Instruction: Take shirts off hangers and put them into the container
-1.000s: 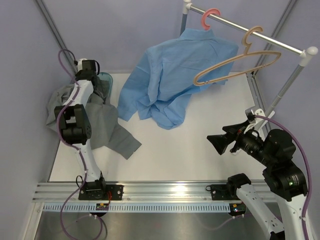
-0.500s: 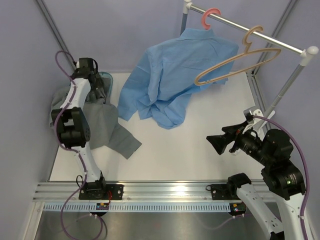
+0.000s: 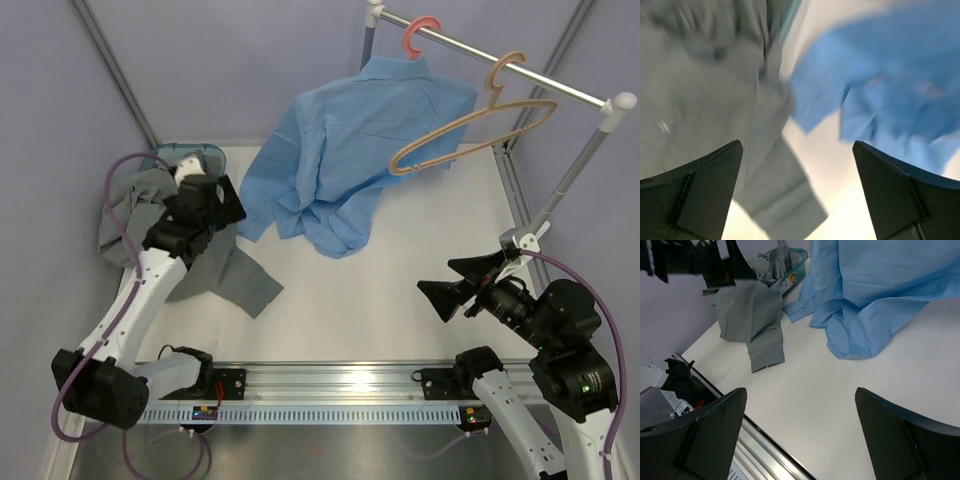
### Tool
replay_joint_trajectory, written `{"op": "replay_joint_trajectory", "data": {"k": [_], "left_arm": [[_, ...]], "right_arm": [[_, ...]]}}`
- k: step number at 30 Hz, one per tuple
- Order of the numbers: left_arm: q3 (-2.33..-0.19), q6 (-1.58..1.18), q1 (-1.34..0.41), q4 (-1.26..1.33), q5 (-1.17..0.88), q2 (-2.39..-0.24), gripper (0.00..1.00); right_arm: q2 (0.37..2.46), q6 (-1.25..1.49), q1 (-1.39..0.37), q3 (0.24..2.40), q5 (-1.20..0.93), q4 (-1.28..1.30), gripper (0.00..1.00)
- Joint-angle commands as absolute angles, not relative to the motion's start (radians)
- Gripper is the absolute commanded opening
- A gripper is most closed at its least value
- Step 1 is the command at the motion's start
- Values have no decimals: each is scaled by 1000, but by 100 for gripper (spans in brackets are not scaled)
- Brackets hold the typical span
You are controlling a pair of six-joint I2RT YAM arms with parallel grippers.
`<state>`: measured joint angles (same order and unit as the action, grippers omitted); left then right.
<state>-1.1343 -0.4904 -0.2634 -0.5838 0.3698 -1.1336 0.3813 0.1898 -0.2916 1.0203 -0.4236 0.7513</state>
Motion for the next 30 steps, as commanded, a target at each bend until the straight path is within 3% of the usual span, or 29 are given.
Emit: {"op": "replay_joint_trajectory", "data": {"k": [1,5,10,24,27,28,30], "left_arm": [[-965,-633,-333,-627,385,-1135,99],[-810,-738,-418,-618,380,-1146,99],[-764,-779,-518,-577,377,-1253,99],[-730,-785,-528,-459,322,-1494,97],[-726,-781,-529,-453,345,-1505,86],[-724,-784,-528,-454,348,-1505,73],[-724,-779,-526,-454,347,-1506,57]], "right_arm": [[365,192,-287,1014,-474,724,99],[348,190,-288,1005,-476,719,99],[336,195,-287,992,-482,710,99],[314,186,-288,983,-471,712,99],[311,184,-288,982,-471,713,99],[310,183,-290,980,-471,713,100],[308,181,-290,982,-469,712,99]]}}
